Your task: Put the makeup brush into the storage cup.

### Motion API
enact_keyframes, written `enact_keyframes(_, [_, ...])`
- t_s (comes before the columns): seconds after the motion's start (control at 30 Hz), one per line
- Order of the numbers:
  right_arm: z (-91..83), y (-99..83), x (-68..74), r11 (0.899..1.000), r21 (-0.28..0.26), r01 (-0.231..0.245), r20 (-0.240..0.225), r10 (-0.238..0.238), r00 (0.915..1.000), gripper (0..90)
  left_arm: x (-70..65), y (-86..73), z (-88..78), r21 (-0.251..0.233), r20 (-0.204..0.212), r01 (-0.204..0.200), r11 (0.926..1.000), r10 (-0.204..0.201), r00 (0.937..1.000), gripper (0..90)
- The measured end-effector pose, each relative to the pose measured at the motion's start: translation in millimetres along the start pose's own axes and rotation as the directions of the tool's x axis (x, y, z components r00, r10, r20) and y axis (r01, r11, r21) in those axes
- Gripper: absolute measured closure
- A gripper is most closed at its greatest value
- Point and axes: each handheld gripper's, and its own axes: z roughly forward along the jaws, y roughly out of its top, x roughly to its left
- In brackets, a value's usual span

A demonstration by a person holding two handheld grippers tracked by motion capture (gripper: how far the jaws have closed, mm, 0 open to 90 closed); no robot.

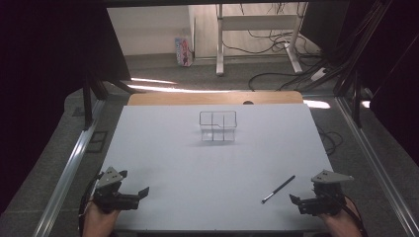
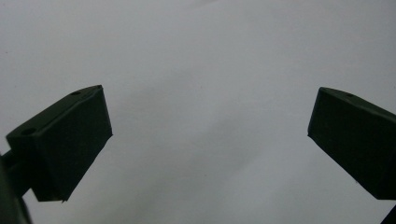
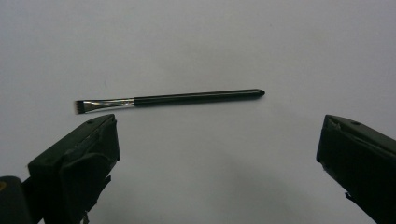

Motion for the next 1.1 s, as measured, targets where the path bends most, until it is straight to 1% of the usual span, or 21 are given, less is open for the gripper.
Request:
enact_keyframes(0.47, [-3.2,12.0,-1.6,1.000,0.025,0.017,0.004,-0.017,0.9998,0.0,-0.4,0.6,0.8,0.006,-0.011,-0.003,1.0000,0.003,0.9999,0.0])
enact_keyframes(0.5, [-2.7,12.4,-3.0,1.000,0.026,0.010,-0.005,-0.010,0.9999,0.0,-0.4,0.5,1.1,0.007,-0.012,-0.002,1.0000,0.002,0.9999,0.0])
enact_keyframes(0.53, [-2.7,12.4,-3.0,1.000,0.026,0.010,-0.005,-0.010,0.9999,0.0,-0.4,0.5,1.1,0.007,-0.012,-0.002,1.0000,0.002,0.9999,0.0])
enact_keyframes(0.57, [-2.3,12.5,-3.8,1.000,0.027,-0.001,-0.008,0.001,1.0000,0.0,-0.4,0.5,1.2,0.008,-0.013,-0.002,1.0000,0.002,0.9999,0.0])
enact_keyframes(0.6, [-1.4,12.7,-4.6,0.999,0.037,-0.012,-0.009,0.012,0.9999,0.0,-0.5,0.5,1.4,0.008,-0.011,-0.002,1.0000,0.002,0.9999,0.0])
enact_keyframes(0.67, [-1.0,13.0,-4.7,0.999,0.047,-0.009,-0.008,0.010,0.9999,0.0,-0.6,0.6,1.4,0.011,-0.013,-0.003,0.9999,0.004,0.9999,0.0])
enact_keyframes(0.77, [0.3,14.8,-4.2,0.998,0.066,0.010,0.002,-0.010,1.0000,0.0,-0.4,0.5,1.5,0.010,-0.012,-0.001,0.9999,0.002,0.9999,0.1])
enact_keyframes(0.8, [0.6,15.4,-4.2,0.997,0.073,0.010,0.004,-0.010,0.9999,0.0,-0.4,0.4,1.6,0.007,-0.011,0.004,1.0000,-0.004,0.9999,0.1])
enact_keyframes(0.83, [0.8,16.1,-4.6,0.997,0.083,0.012,0.001,-0.012,0.9999,0.0,-0.1,0.4,1.3,0.013,-0.011,-0.002,0.9999,0.002,0.9999,0.0])
enact_keyframes(1.03, [3.1,20.5,-4.7,0.995,0.098,0.016,0.005,-0.016,0.9999,0.0,-0.4,0.5,1.9,0.018,-0.011,-0.003,0.9998,0.003,0.9999,0.0])
enact_keyframes(1.1, [5.1,24.0,-4.7,0.994,0.111,0.023,0.002,-0.023,0.9997,0.0,-0.2,0.5,1.8,0.018,-0.011,-0.002,0.9998,0.002,0.9999,0.0])
